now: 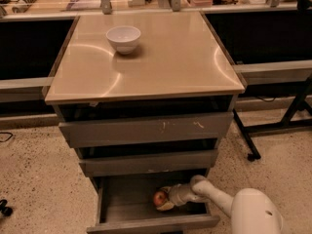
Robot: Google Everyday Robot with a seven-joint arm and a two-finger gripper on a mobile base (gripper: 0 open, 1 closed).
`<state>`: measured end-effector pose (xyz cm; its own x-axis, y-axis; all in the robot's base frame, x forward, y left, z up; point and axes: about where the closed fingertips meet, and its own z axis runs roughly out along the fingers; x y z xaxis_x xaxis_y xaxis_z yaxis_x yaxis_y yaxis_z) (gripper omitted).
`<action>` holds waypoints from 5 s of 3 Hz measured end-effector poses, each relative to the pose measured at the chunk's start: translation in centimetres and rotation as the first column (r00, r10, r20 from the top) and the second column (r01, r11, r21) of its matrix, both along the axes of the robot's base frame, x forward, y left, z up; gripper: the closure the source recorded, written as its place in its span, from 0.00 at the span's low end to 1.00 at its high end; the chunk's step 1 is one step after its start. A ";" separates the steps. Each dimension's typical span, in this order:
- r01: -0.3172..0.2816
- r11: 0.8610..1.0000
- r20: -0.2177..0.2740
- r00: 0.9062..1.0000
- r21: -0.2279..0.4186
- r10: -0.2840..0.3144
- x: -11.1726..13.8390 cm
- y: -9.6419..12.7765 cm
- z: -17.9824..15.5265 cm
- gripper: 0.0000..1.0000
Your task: Pick apple from bottom drawer and place on counter
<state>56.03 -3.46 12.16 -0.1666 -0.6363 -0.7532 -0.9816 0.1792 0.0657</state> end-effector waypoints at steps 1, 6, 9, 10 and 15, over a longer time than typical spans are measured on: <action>-0.002 1.000 0.003 1.000 0.014 0.002 -0.9 0.1 1.0 0.97; 0.020 0.994 0.039 0.999 -0.108 -0.016 -4.8 -0.7 26.8 1.00; -0.074 0.991 0.053 0.995 -0.107 0.080 -7.1 0.5 37.4 1.00; -0.098 0.987 0.076 0.991 -0.129 0.109 -8.4 2.5 46.0 1.00; -0.121 0.986 0.270 0.959 0.115 0.086 -8.5 5.6 62.6 1.00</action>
Offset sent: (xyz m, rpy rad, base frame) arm -0.0573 -0.0086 0.1097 0.0718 -0.0190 -0.0081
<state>47.49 2.11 74.73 0.1107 -0.5342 -0.8381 -0.9798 0.0826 -0.1821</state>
